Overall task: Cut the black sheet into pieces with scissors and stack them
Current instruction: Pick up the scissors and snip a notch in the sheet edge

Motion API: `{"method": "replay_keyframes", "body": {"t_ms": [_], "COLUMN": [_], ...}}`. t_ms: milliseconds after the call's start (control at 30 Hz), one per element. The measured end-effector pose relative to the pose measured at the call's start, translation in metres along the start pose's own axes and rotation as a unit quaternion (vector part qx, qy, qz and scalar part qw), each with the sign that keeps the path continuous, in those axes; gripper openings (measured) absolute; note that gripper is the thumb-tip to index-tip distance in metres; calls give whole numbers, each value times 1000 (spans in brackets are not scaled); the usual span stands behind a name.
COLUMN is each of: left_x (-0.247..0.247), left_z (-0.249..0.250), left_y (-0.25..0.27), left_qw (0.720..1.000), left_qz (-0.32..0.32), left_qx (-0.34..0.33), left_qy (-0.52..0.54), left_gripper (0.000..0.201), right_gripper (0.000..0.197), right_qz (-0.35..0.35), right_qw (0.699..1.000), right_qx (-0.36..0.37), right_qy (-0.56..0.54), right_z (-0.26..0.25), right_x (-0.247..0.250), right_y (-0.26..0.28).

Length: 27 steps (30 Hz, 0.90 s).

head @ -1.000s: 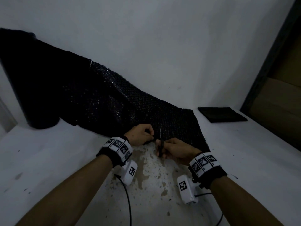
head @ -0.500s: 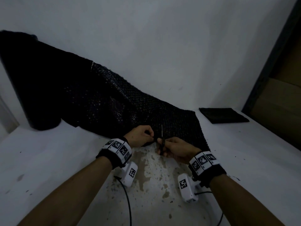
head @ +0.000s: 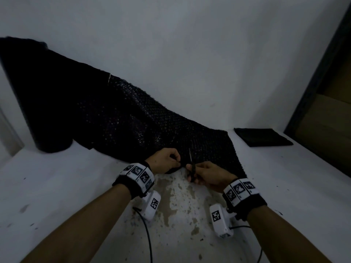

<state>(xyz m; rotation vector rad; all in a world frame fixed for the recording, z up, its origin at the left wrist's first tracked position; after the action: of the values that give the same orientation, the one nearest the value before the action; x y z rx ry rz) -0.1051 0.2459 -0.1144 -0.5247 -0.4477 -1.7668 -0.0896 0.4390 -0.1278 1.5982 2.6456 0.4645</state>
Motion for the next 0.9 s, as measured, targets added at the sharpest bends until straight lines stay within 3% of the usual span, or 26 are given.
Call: {"method": "replay_keyframes", "body": {"t_ms": [267,533,733,833,900], "left_x": [1,4,17,26,26], "left_z": [1,0,14,12,5], "left_y": [3,0,-9,-23,-29], "left_qw": [1000,1000,992,990,975], "left_qz": [-11,-8,48,112,83], "left_qx": [6,30,97,66,72], "left_qy": [13,5,71,-59,-191], "left_gripper": [9,12,40,35,37], "right_gripper": [39,34,25,25,25], "right_qz": [-9,-6,-11,-9,-10], "right_qw": [999,999,1000,1000,1000], "right_qx": [-17,-6,5,5,9], "right_qy": [27,40,3,-1,10], "right_z": [-7,-10,1,2,2], "right_x": [6,7,10,10,11], "right_y": [-7,-5,-8,-8,-8]}}
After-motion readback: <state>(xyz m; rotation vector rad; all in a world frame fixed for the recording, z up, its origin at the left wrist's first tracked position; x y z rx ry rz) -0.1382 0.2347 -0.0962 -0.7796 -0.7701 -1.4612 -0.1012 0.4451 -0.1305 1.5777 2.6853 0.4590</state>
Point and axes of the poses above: each hand's wrist, its own y-axis away from the middle knuckle, its own x-axis out of the back of the hand, z = x × y, the point moved 2 cm from there along -y, towards the middle knuckle
